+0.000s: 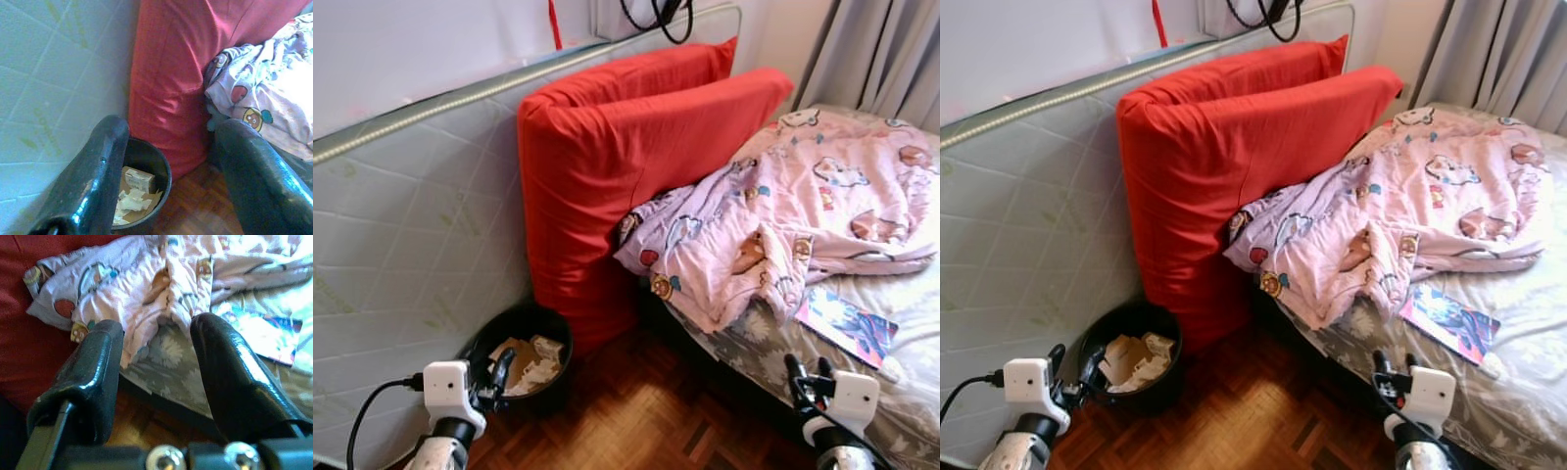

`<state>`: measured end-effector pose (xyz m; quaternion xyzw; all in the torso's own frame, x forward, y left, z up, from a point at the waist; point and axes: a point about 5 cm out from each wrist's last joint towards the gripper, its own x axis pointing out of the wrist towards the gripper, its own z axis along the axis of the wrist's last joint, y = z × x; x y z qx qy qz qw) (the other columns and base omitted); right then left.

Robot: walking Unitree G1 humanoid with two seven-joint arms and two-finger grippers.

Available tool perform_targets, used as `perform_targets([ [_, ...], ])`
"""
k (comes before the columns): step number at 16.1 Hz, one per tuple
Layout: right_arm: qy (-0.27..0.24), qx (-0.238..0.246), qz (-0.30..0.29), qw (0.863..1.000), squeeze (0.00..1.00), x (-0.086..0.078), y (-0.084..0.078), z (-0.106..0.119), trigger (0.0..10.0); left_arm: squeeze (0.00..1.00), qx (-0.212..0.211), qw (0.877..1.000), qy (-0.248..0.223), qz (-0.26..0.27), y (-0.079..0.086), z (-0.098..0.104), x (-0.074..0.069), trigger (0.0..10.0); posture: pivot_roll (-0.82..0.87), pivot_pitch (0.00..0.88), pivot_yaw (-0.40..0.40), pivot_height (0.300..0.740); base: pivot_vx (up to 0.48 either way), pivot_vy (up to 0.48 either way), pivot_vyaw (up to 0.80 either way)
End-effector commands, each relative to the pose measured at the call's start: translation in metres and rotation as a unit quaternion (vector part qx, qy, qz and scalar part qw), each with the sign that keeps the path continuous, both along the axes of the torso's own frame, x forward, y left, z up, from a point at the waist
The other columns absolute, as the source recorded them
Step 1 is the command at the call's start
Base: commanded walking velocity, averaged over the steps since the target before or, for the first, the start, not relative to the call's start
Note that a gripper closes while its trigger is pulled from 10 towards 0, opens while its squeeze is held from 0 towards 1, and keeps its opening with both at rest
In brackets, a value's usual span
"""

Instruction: Clean up the room

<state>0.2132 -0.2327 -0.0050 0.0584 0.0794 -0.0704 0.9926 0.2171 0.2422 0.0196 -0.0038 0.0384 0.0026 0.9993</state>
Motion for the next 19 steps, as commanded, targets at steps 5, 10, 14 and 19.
perform_targets([
  [5,0.232,0.082,-0.016,0.969,0.00,-0.024,0.003,-0.058,10.0,0.00,-0.048,0.969,0.239,0.033,0.001,-0.064,-0.015,10.0,0.06,0.000,-0.017,0.740,0.000,0.000,0.00],
  [10,0.349,0.092,-0.008,0.932,0.00,-0.057,0.025,-0.084,10.0,0.00,-0.062,0.931,0.354,0.061,-0.013,-0.093,-0.041,10.0,0.08,0.000,-0.009,0.740,0.000,0.000,0.00],
  [14,0.369,0.094,-0.014,0.924,0.00,-0.062,0.021,-0.087,10.0,0.00,-0.052,0.908,0.411,0.063,-0.018,-0.107,-0.064,10.0,0.07,0.000,-0.011,0.740,0.000,0.000,0.00],
  [19,0.382,0.102,-0.036,0.918,0.00,-0.062,0.015,-0.087,10.0,0.00,-0.048,0.889,0.448,0.084,-0.001,-0.114,-0.090,10.0,0.08,0.000,-0.018,0.740,0.215,0.000,-0.29],
])
